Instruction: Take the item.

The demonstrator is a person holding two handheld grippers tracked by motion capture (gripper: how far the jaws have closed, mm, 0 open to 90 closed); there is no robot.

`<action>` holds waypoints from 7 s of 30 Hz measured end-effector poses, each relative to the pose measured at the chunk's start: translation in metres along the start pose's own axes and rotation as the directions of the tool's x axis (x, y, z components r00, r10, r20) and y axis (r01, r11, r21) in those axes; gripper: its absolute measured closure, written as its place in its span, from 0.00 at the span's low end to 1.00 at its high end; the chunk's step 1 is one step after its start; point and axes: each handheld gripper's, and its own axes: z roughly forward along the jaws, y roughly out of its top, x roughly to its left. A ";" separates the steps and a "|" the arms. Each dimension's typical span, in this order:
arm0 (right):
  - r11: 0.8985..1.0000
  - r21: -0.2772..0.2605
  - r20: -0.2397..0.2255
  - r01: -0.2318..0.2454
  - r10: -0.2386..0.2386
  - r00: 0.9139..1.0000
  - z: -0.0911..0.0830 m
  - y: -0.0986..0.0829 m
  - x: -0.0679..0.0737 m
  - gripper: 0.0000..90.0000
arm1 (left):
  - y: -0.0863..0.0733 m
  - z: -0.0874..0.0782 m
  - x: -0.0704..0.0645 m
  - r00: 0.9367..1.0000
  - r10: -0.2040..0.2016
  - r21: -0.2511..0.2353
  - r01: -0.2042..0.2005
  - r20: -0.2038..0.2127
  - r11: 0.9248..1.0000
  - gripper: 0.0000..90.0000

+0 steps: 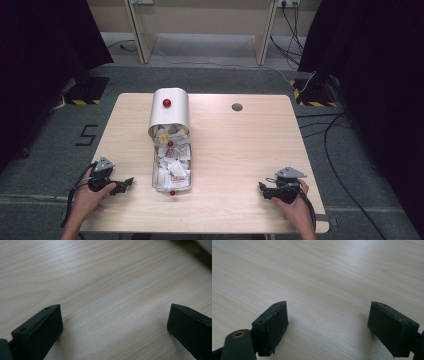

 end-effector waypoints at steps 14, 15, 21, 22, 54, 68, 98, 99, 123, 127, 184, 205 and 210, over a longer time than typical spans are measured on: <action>0.999 0.002 -0.018 0.037 -0.037 0.999 0.000 0.001 0.002 0.20 | 0.000 0.000 0.000 1.000 -0.002 -0.001 0.002 0.001 1.000 0.00; 0.999 -0.003 -0.018 0.038 -0.038 0.999 0.000 0.001 0.002 0.22 | 0.000 0.000 0.000 1.000 -0.002 -0.002 0.002 0.001 1.000 0.00; 0.997 -0.051 -0.024 0.053 -0.055 0.998 -0.003 0.006 0.008 0.27 | 0.000 0.000 0.000 1.000 -0.001 -0.001 0.001 0.001 1.000 0.00; 0.996 -0.063 -0.026 0.061 -0.062 0.998 -0.004 0.008 0.010 0.27 | 0.000 0.000 0.000 1.000 -0.001 -0.001 0.001 0.001 1.000 0.00; 0.961 -0.218 -0.127 0.170 -0.201 0.971 -0.008 0.064 0.078 0.32 | 0.001 0.001 0.000 1.000 -0.002 -0.003 0.002 0.001 1.000 0.00; 0.935 -0.263 -0.215 0.237 -0.296 0.931 0.008 0.099 0.130 0.33 | 0.001 0.001 0.001 1.000 0.000 -0.001 0.000 0.002 1.000 0.00; 0.901 -0.297 -0.309 0.317 -0.405 0.860 0.027 0.118 0.192 0.38 | 0.001 0.001 0.001 1.000 0.000 -0.001 0.000 0.002 1.000 0.00; 0.899 -0.299 -0.309 0.321 -0.409 0.859 0.027 0.118 0.193 0.38 | 0.001 0.001 0.001 1.000 0.000 -0.001 0.000 0.002 1.000 0.00; 0.891 -0.290 -0.331 0.348 -0.435 0.837 0.054 0.126 0.212 0.45 | 0.001 0.001 0.001 1.000 0.000 -0.001 0.000 0.002 1.000 0.00; 0.887 -0.281 -0.321 0.366 -0.446 0.835 0.059 0.129 0.214 0.47 | 0.001 0.001 0.001 1.000 0.002 0.000 -0.002 0.002 1.000 0.00; 0.869 -0.275 -0.297 0.411 -0.483 0.823 0.058 0.139 0.220 0.73 | 0.002 0.002 0.001 1.000 0.002 0.000 -0.002 0.001 1.000 0.00; 0.868 -0.332 -0.271 0.370 -0.464 0.843 0.038 0.151 0.204 0.73 | 0.002 0.002 0.001 1.000 0.001 0.001 -0.001 0.001 1.000 0.00; 0.867 -0.343 -0.262 0.362 -0.459 0.849 0.030 0.152 0.197 0.73 | 0.002 0.002 0.001 1.000 0.001 0.001 -0.001 0.001 1.000 0.00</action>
